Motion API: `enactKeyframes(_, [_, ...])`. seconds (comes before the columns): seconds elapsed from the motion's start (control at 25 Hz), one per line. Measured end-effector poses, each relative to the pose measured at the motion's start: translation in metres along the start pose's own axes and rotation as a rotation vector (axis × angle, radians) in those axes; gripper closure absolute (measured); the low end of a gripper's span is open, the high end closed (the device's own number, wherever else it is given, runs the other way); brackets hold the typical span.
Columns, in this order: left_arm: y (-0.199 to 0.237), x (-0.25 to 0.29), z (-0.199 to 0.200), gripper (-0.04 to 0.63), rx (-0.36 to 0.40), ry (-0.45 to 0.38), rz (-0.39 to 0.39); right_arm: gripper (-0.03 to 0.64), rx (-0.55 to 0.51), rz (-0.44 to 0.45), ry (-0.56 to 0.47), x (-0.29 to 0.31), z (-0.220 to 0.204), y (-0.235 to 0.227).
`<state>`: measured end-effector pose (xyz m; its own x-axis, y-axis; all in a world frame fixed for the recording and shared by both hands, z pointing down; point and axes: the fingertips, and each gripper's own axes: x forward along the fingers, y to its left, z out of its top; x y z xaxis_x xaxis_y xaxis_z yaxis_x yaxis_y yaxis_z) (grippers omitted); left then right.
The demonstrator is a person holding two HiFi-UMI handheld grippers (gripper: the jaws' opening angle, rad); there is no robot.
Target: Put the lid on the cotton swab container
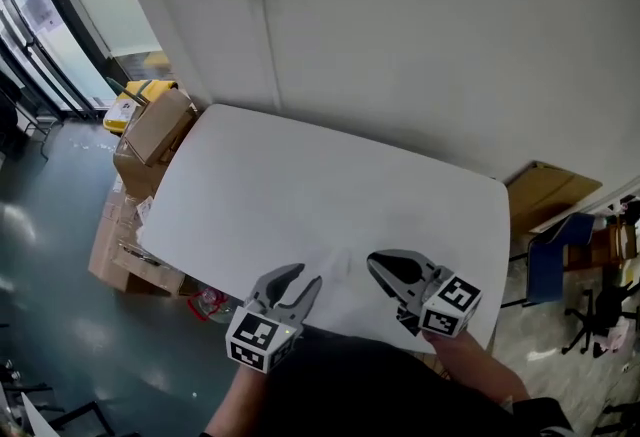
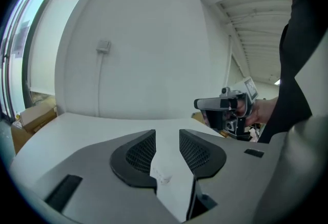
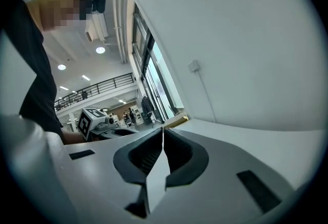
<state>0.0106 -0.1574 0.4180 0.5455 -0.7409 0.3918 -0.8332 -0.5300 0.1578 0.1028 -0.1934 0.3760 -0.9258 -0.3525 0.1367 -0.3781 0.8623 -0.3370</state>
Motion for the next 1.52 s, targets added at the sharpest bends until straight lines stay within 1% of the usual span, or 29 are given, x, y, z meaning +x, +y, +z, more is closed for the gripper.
enactKeyframes(0.12, [-0.003, -0.012, 0.026, 0.451, 0.029, -0.024, -0.014, 0.600, 0.003, 0.020, -0.079, -0.004, 0.032, 0.019])
enactKeyframes(0.2, [-0.004, -0.020, 0.044, 0.460, 0.043, -0.045, -0.029, 0.600, -0.002, 0.016, -0.131, -0.008, 0.053, 0.029])
enactKeyframes(0.32, [-0.004, -0.032, 0.071, 0.473, 0.067, -0.083, -0.060, 0.600, -0.042, 0.006, -0.192, -0.013, 0.079, 0.044])
enactKeyframes(0.4, [0.002, -0.039, 0.087, 0.480, 0.089, -0.110, -0.057, 0.600, -0.093, -0.001, -0.208, -0.013, 0.091, 0.052])
enactKeyframes(0.48, [0.010, -0.047, 0.097, 0.488, 0.093, -0.136, -0.038, 0.600, -0.144, -0.023, -0.207, -0.010, 0.096, 0.057])
enactKeyframes(0.56, [0.019, -0.054, 0.105, 0.499, 0.096, -0.158, -0.016, 0.601, -0.172, -0.044, -0.209, -0.006, 0.101, 0.060])
enactKeyframes(0.68, [0.032, -0.058, 0.108, 0.505, 0.104, -0.166, 0.001, 0.601, -0.180, -0.055, -0.211, 0.002, 0.105, 0.061])
enactKeyframes(0.8, [0.039, -0.060, 0.109, 0.508, 0.089, -0.176, 0.004, 0.601, -0.184, -0.063, -0.210, 0.008, 0.106, 0.062])
enactKeyframes(1.0, [0.037, -0.061, 0.114, 0.508, 0.095, -0.213, -0.020, 0.601, -0.182, -0.077, -0.199, 0.009, 0.100, 0.061])
enactKeyframes(1.52, [0.032, -0.061, 0.106, 0.508, 0.102, -0.193, -0.019, 0.601, -0.158, -0.087, -0.199, 0.003, 0.097, 0.061])
